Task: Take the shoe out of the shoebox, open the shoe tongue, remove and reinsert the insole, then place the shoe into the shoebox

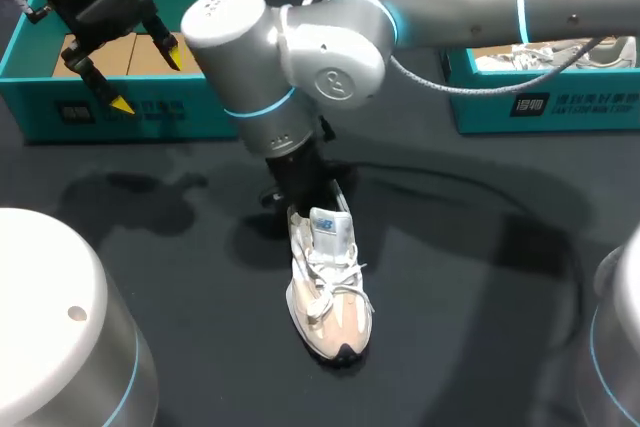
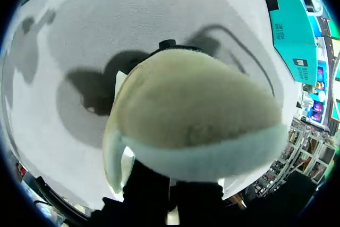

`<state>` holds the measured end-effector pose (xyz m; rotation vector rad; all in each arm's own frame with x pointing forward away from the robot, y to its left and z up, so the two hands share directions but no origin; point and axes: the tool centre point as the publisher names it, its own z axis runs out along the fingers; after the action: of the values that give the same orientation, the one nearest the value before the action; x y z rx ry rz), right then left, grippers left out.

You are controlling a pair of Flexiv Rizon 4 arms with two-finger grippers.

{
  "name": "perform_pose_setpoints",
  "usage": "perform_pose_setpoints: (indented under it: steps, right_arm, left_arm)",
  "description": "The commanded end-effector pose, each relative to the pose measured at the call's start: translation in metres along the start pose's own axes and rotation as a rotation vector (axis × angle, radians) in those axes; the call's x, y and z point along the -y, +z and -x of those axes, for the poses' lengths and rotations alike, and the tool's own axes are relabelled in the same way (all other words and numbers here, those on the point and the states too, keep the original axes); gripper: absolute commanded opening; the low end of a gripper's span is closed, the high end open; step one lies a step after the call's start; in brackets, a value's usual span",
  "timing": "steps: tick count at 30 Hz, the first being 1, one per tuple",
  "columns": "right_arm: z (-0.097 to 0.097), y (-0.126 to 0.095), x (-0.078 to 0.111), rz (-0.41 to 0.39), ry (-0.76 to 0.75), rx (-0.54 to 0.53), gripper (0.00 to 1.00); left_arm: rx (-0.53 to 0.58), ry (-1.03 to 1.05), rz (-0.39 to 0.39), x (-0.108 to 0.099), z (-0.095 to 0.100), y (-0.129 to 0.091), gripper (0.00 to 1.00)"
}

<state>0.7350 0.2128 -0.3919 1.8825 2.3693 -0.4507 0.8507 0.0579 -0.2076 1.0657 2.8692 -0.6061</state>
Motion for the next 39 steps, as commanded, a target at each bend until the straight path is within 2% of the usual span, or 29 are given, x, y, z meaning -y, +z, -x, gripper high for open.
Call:
perform_pose_setpoints:
  steps: [1,8,14,27,39]
  right_arm:
    - [0.005,0.024,-0.003,0.025,-0.113,-0.486,0.00]
    - [-0.001,0.001,0.003,0.113,-0.132,-0.516,0.00]
    - [-0.003,-0.020,0.008,0.188,-0.104,-0.485,0.00]
    - [-0.002,-0.042,0.014,0.231,0.115,-0.185,0.00]
    - [-0.005,-0.042,0.016,0.177,0.141,-0.124,0.00]
  left_arm:
    - [-0.002,0.001,0.001,0.000,0.000,0.000,1.00]
    - [-0.002,0.001,0.001,0.000,0.000,0.000,1.00]
    - [-0.002,0.001,0.001,0.000,0.000,0.000,1.00]
    - [-0.002,0.001,0.001,0.000,0.000,0.000,1.00]
    - [-0.002,0.001,0.001,0.000,0.000,0.000,1.00]
